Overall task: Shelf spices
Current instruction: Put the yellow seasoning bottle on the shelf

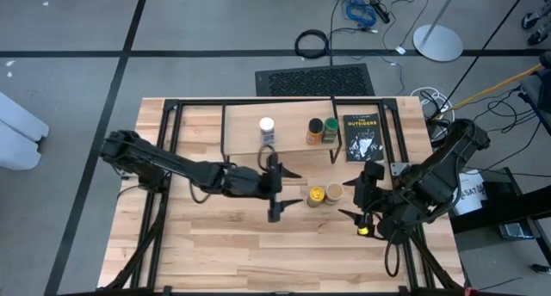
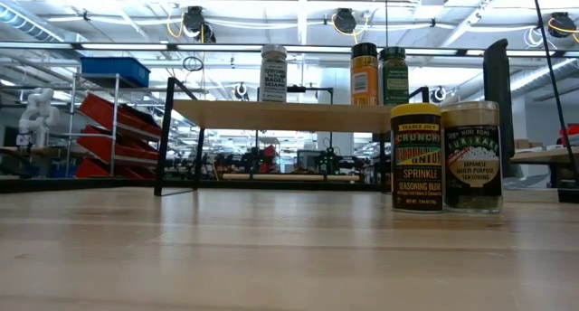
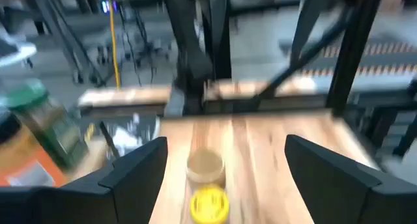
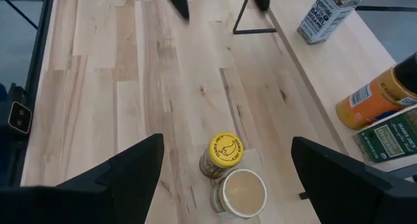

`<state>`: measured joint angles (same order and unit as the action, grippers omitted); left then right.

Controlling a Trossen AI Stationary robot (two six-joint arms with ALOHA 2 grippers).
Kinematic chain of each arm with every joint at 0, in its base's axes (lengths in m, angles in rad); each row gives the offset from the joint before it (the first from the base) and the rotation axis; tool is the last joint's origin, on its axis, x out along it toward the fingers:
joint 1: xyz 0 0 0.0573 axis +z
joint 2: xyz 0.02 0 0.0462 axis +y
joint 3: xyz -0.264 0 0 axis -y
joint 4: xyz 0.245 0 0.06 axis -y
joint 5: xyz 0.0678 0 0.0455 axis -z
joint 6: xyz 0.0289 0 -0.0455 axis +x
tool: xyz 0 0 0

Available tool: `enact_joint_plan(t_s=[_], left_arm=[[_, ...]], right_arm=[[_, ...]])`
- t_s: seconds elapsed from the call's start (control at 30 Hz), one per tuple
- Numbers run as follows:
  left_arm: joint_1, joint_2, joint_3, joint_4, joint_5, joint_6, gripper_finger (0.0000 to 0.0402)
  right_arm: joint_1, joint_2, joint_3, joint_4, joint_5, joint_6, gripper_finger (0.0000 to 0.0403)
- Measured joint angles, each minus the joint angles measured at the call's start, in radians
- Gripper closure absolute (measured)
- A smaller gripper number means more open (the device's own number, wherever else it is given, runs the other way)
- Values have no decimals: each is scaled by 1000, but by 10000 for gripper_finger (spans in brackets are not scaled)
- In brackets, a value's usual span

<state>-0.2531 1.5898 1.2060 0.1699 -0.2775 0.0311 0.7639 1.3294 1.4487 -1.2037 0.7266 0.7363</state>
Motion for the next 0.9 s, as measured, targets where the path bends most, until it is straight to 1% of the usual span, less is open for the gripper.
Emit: enact_joint_plan(t_s=[0.07,0.2,0.3,0.43,0.57,0.67,0.77,0.9], left_arm=[[4,38,30,-72,-1,-7,81],[19,103,81,-137,-1,-26,81],[26,121,107,-214,-4,-26,81],[21,82,178,-404,-14,-26,81],[7,22,220,-532,-18,-77,81],[-12,-23,217,-567,-29,-79,81],[-27,-58,217,-585,-67,-78,81],[-39,-72,216,-606,-78,-79,81]], right_arm=[[-4,10,0,9,-7,0,78],[-38,39,0,29,-81,-24,78],[-76,72,0,27,-113,-42,78],[-136,132,-5,32,-161,-80,78],[-192,159,-59,128,-192,-141,78],[-247,162,-119,222,-264,-190,78],[-308,162,-180,293,-351,-247,78],[-381,162,-255,363,-442,-332,78]])
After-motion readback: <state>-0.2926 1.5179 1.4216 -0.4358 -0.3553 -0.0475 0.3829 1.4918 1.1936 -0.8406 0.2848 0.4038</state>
